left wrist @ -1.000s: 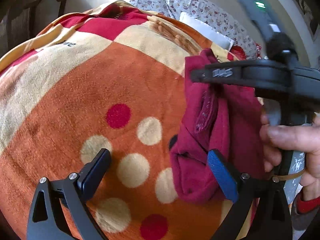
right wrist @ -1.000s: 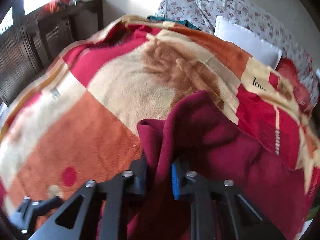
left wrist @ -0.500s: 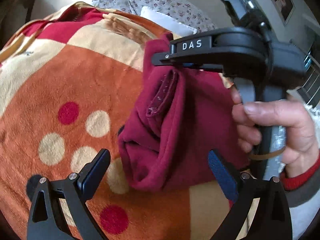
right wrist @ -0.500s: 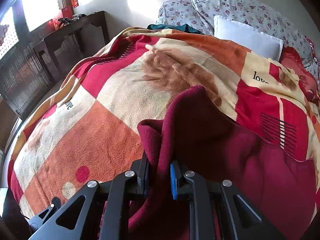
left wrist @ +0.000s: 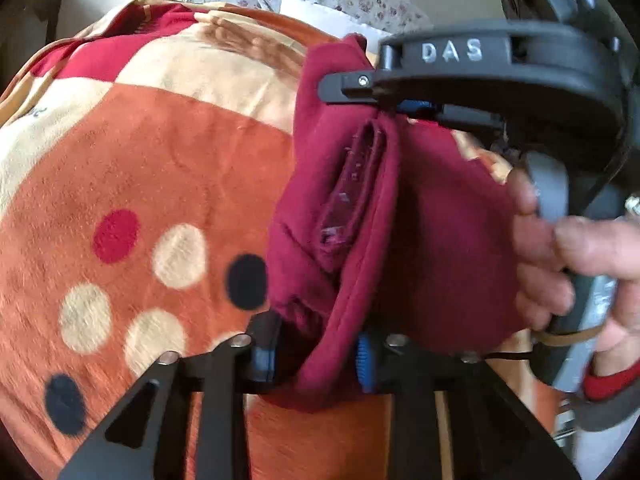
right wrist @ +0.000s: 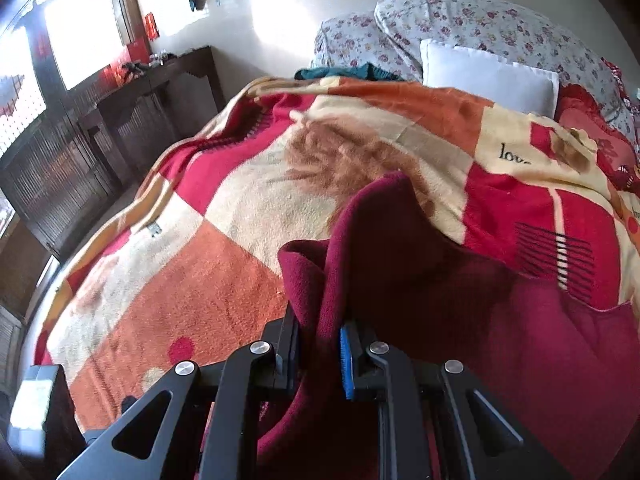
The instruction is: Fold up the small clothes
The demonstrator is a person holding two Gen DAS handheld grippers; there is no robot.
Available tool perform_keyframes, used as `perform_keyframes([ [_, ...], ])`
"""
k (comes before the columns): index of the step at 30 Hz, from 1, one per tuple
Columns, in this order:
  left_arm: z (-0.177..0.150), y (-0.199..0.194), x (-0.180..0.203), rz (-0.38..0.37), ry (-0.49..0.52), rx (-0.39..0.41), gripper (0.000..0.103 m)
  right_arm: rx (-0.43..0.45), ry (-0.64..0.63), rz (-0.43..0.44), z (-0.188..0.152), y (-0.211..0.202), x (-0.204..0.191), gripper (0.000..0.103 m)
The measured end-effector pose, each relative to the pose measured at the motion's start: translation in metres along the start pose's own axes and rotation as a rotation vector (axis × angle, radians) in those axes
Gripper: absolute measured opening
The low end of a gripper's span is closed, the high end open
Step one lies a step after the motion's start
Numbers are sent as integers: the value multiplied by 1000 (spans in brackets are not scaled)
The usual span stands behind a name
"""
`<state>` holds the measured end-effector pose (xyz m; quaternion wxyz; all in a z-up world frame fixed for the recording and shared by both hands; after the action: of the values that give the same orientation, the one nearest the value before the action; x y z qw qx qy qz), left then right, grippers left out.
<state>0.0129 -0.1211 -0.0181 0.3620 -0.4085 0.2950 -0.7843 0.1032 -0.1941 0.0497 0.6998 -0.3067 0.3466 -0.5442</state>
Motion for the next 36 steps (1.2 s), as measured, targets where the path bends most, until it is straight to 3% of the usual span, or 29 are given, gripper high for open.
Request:
perform_keyframes([
  [4, 6, -32, 29, -24, 50, 87, 21, 66, 9, 3, 3, -47, 20, 17],
  [8, 16, -52, 84, -63, 135, 138, 20, 121, 15, -32, 3, -97, 48, 16],
  [15, 14, -43, 184, -135, 283, 111, 20, 171, 81, -125, -22, -157, 124, 16],
  [20, 3, -8, 242, -129, 386, 60, 20, 166, 158, -173, -52, -166, 183, 16],
  [26, -14, 55, 271, -51, 448, -1, 21, 82, 228, -225, -85, -120, 241, 16],
  [28, -21, 69, 274, -43, 451, -23, 25, 79, 256, -213, -92, -102, 253, 17],
  [30, -22, 71, 274, -63, 436, -35, 35, 111, 292, -200, -97, -106, 260, 26],
  [31, -23, 66, 274, -88, 429, -45, 38, 120, 308, -197, -98, -112, 262, 30],
  [33, -24, 50, 272, -132, 431, -56, 58, 133, 310, -223, -103, -130, 263, 30],
  [35, -26, 28, 262, -123, 459, -29, 68, 145, 309, -214, -109, -151, 257, 31],
  [36, -28, 19, 257, -104, 478, -11, 68, 164, 310, -180, -115, -167, 249, 31],
])
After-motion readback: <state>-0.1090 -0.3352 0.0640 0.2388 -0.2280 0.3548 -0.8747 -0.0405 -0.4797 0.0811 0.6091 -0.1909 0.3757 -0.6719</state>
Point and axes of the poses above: each gripper's, at about its wrist camera, not at the fingertips, and y roughly the way its jaws point, x to its right, z to its top, the point moved 7 cm from there along y, roughly the way its jaws point, and after that the axes turned 6 degrees about -x, right-handed, at the moved point
